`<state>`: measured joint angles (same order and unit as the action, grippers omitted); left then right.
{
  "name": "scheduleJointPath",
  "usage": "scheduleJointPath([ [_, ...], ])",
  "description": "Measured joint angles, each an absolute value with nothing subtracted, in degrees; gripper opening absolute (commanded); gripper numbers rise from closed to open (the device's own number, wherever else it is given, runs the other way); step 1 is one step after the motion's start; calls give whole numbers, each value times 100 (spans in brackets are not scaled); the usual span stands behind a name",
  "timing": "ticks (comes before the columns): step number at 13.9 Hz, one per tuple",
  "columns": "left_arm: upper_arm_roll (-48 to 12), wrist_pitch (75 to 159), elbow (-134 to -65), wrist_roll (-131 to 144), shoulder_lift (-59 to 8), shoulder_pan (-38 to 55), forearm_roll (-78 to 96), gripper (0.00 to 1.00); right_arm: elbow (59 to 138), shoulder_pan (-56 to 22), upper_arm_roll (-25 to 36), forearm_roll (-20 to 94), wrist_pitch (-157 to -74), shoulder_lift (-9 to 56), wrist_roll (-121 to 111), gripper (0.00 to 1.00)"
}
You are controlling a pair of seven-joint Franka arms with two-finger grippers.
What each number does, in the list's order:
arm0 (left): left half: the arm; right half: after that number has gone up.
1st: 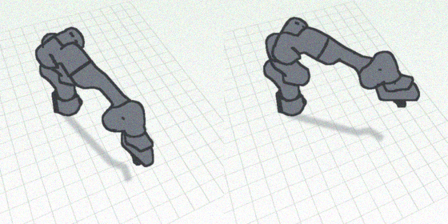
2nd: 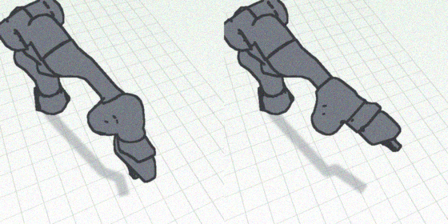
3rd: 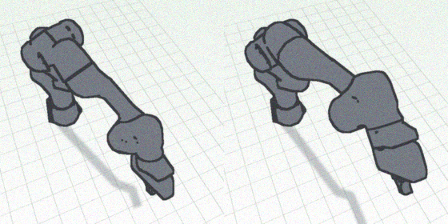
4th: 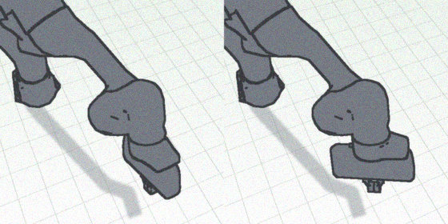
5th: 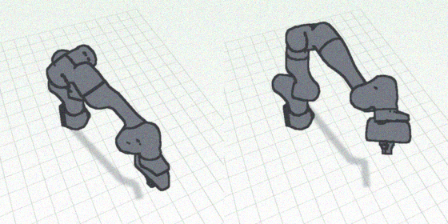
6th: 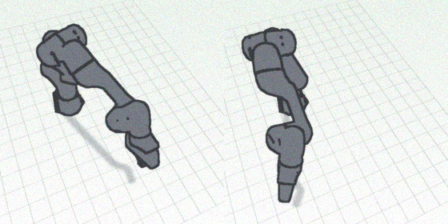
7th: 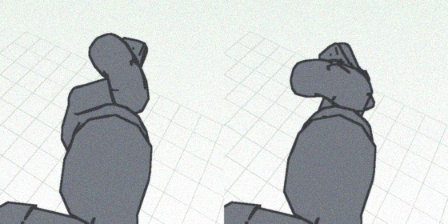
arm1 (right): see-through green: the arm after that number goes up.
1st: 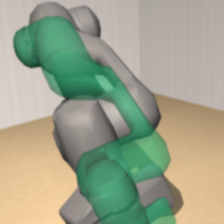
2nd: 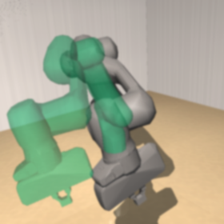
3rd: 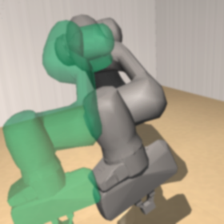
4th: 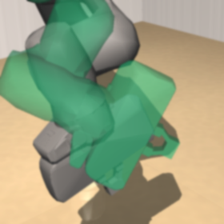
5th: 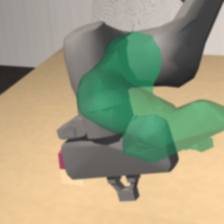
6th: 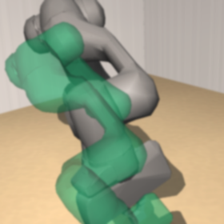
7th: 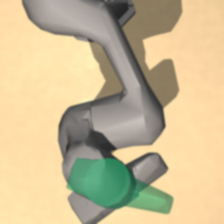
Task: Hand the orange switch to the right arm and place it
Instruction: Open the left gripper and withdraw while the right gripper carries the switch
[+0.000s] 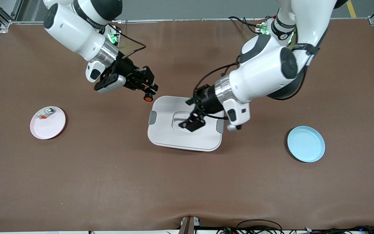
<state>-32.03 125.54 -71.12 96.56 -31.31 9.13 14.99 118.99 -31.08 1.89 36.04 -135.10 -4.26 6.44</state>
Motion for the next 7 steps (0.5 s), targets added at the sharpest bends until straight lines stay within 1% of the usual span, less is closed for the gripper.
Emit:
scheduleJointPath([
  [2,-3199,12473,-7113,9282,-3058,735,914,100,11872,-2639,220,3559,-12957,-425,-277,0],
  [4,-3189,12057,-7114,8630,-3031,543,396,100,11864,-2125,249,3430,-12447,-425,-1244,0],
  [7,-3172,11404,-7114,7568,-3000,28,18,100,11852,-1475,274,2601,-11975,-425,-2625,0],
])
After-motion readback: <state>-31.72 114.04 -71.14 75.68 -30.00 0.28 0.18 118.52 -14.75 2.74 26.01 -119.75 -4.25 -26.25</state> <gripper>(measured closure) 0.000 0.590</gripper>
